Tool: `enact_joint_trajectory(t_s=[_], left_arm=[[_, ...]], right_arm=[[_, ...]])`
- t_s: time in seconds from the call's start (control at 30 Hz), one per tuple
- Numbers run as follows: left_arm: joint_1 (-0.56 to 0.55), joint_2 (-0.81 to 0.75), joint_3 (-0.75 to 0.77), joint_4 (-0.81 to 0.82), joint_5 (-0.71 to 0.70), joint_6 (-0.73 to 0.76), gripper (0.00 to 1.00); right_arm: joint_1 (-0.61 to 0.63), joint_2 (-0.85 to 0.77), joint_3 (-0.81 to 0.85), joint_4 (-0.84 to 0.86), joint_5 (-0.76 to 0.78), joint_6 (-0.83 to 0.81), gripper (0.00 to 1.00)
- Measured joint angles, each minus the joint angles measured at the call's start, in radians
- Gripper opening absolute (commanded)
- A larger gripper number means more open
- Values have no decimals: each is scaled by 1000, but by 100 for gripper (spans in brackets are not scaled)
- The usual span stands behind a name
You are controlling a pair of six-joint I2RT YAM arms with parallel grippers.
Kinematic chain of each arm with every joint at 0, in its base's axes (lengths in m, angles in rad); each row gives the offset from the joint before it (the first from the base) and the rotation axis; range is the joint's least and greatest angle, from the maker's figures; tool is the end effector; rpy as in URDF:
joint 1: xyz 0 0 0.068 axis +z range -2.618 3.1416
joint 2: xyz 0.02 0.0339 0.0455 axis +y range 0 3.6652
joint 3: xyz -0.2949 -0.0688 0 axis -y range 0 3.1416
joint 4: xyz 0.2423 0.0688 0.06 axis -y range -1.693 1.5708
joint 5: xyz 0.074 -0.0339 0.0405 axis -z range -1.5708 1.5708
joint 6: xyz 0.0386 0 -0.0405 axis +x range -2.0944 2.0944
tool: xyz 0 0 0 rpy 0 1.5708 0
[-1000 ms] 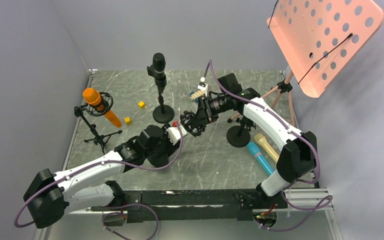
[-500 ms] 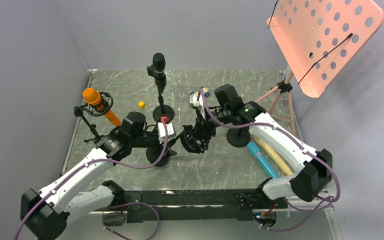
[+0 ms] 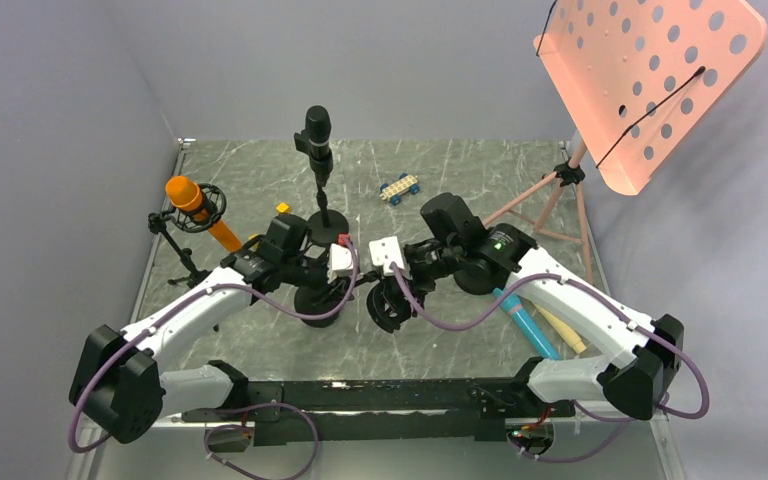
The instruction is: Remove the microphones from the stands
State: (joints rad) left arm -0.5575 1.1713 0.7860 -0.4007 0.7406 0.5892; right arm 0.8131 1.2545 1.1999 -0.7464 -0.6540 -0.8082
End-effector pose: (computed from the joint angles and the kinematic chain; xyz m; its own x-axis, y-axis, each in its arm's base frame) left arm 0.1770 -0.1410 0.2772 -0.0573 0.5191 -0.8528 0.9947 0.1030 -0.0042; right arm 0.1522 0.1951 0.3653 0.2864 -0.5323 -0.7966 -0.9561 -0.2128 -0.2015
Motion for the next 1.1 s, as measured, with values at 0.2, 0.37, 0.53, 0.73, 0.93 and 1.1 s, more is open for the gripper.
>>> enact_joint_trajectory(t_s=[0.2,0.37,0.53,0.73,0.93,1.1], left_arm=[[-6,10,-22,94,-23,-24,0],[-148,-138,-134,334,-462,-341,0],[-306,-63,-22,377,-807,-671,0],[-311,28,0,430,-910,-807,38],[-264,5,-123,494,-849,-784,76],[-230,-74,-138,428,-736,-674,85]], right_arm=[[-9,19,36,10,78,182,0],[-14,141,280,-120,191,576,0],[-48,146,420,-213,282,761,0],[-66,182,429,-209,341,810,0],[-46,175,305,-127,339,807,0],[-55,169,315,-112,393,783,0]])
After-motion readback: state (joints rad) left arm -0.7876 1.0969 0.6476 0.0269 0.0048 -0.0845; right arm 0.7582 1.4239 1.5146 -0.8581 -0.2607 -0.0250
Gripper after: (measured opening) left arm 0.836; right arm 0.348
